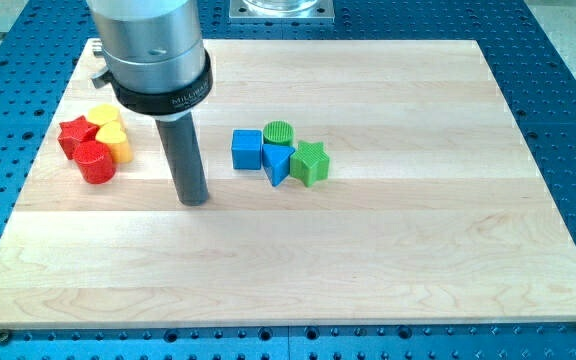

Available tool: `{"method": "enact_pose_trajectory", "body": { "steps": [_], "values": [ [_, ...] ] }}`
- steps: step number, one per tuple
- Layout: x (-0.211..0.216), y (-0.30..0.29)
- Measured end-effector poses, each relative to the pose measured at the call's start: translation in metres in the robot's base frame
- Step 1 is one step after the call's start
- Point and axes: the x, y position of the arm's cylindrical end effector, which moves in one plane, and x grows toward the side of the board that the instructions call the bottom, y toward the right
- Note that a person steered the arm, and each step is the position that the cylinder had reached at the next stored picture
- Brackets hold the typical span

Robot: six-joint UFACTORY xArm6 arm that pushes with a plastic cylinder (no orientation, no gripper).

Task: Separate the red blocks from the yellow blocks

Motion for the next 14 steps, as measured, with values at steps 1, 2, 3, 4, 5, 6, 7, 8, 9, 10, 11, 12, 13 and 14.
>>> {"method": "enact_pose_trajectory", "body": {
  "steps": [1,2,3,4,5,6,7,8,9,10,11,12,13,14],
  "values": [
    [0.002,-0.004],
    [0.006,-0.015],
    [0.006,-0.015],
    [0.006,-0.016],
    [0.006,-0.024],
    [0.006,-0.036],
    [0.007,-0.059],
    [0.008,-0.081],
    [0.014,-0.145],
    [0.004,-0.175],
    [-0.035,-0.175],
    [-0.057,-0.184],
    [-0.079,-0.199],
    [-0.121,-0.199]
  ]
}}
